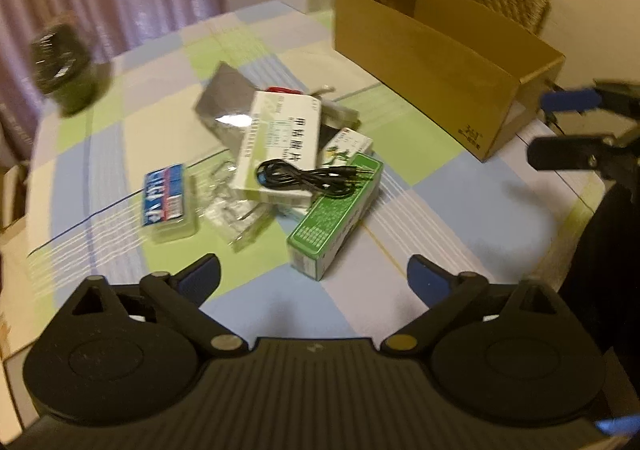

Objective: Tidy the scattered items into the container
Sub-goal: 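Grasp the green medicine box with the left tool, then grasp the black cable with the right tool while the left tool holds the green box, then carry the green box and black cable with both tools to the cardboard box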

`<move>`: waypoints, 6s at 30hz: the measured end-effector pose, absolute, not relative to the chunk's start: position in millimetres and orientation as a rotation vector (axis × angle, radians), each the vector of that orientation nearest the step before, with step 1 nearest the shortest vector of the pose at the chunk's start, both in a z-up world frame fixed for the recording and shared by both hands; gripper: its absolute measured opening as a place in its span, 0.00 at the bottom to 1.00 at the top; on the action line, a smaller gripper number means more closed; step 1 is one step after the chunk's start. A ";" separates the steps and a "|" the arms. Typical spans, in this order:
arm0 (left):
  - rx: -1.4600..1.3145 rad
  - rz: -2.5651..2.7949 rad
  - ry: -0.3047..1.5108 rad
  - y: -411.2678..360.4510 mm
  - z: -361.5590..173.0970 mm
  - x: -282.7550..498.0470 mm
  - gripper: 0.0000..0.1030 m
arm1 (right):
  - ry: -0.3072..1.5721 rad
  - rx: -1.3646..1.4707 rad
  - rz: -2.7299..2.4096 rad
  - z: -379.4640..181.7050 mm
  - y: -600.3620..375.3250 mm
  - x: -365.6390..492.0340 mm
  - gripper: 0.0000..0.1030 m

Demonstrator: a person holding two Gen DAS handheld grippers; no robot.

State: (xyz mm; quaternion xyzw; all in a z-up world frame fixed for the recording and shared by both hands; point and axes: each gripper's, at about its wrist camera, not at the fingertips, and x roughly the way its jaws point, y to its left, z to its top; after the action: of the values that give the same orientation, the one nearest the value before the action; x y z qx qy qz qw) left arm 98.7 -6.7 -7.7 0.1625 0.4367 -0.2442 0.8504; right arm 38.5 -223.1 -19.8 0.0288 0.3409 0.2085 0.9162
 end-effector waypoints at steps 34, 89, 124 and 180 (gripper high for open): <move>0.430 -0.666 1.008 28.9 -58.8 115.0 0.27 | 0.847 0.007 0.537 -80.0 -170.4 94.3 1.00; 0.234 -0.406 0.960 130.7 -56.1 102.8 0.40 | 1.025 -0.156 0.416 -144.6 -84.7 125.0 0.20; 0.351 -0.267 1.193 96.5 -69.0 133.9 0.25 | 0.968 -0.219 0.469 -142.0 -143.6 51.6 0.17; 0.424 -0.436 1.144 -48.6 14.7 148.7 0.24 | 0.735 -0.048 0.290 -23.9 -244.1 52.4 0.17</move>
State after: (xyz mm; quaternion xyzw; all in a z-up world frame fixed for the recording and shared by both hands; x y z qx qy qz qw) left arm 148.7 -48.6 14.7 0.1973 0.5327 -0.2031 0.7976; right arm 52.4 -244.1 -23.9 -0.0232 0.3580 0.1412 0.9227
